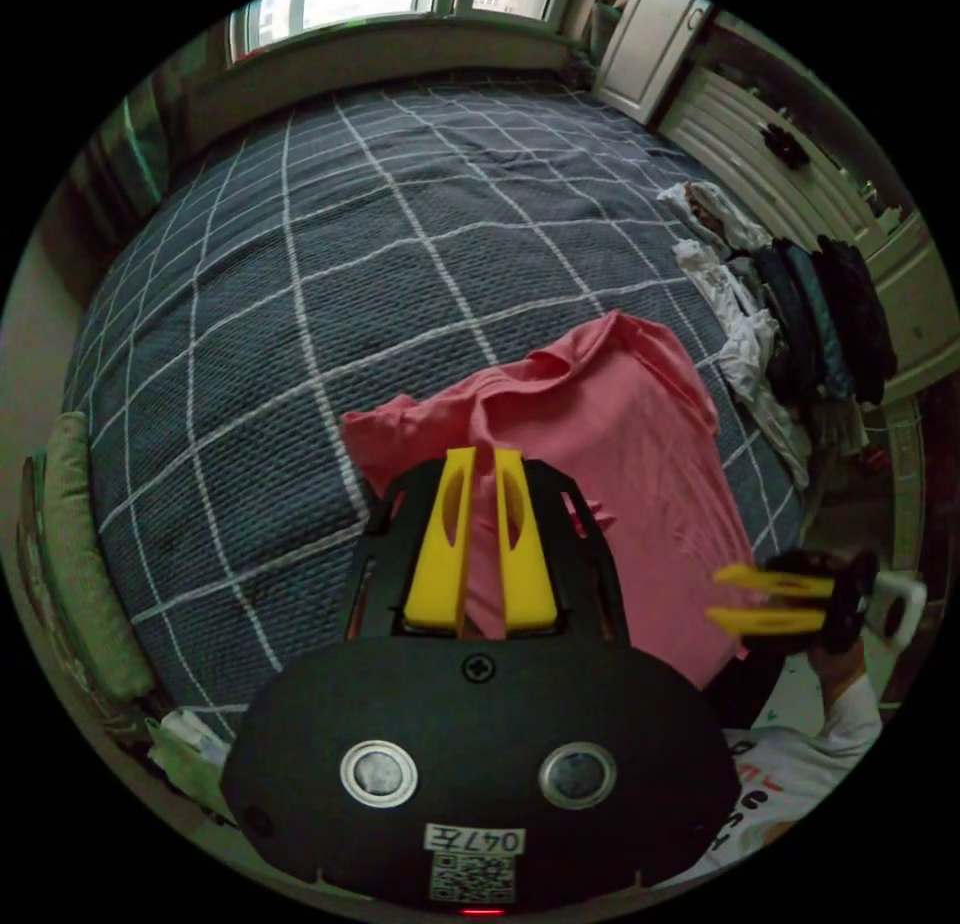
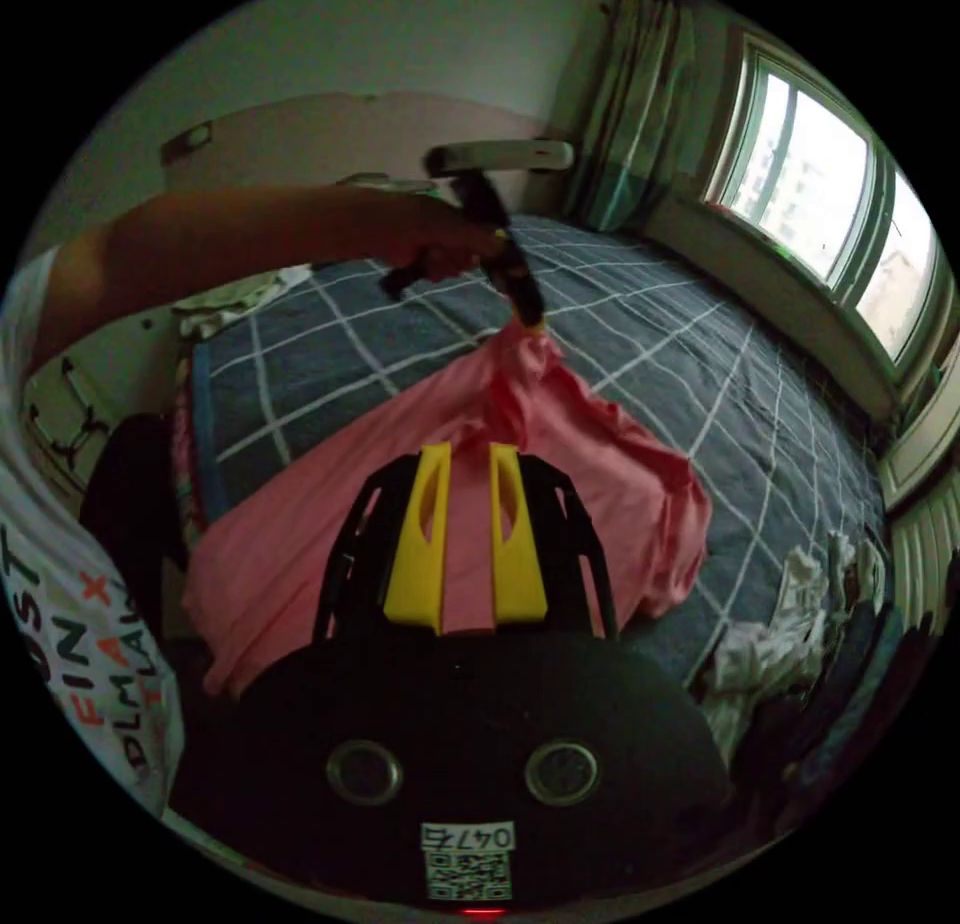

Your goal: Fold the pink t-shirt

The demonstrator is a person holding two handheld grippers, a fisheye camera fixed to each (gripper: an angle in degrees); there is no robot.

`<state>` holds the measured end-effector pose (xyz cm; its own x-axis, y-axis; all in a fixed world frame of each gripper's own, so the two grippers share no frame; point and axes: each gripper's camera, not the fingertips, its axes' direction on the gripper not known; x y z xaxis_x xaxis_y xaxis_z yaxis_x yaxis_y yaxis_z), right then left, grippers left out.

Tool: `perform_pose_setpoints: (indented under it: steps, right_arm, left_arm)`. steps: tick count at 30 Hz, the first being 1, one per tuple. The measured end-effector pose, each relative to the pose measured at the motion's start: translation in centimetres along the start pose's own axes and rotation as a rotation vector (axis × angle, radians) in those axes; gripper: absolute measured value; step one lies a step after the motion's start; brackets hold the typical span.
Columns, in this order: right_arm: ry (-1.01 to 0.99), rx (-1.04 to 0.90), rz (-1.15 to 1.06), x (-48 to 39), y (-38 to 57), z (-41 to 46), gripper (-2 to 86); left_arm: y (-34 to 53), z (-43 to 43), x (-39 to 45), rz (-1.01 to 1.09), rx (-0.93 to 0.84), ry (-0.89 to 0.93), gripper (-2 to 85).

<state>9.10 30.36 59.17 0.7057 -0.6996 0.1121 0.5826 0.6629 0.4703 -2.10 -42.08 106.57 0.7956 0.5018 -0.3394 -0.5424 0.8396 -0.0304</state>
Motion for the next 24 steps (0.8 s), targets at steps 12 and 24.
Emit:
perform_pose_setpoints:
  steps: [12,24]
  right_arm:
    - [-0.159,-0.211,0.121,12.8,-2.6,17.9,4.5]
    - [-0.085,-0.111,0.184,17.9,-3.9,19.7,0.1]
  left_arm:
    - [-0.7,0.7,-6.4,-0.089,-0.108,0.318,12.0]
    - [-2.7,-2.5,-5.8,0.018,-0.027,0.236,-0.7]
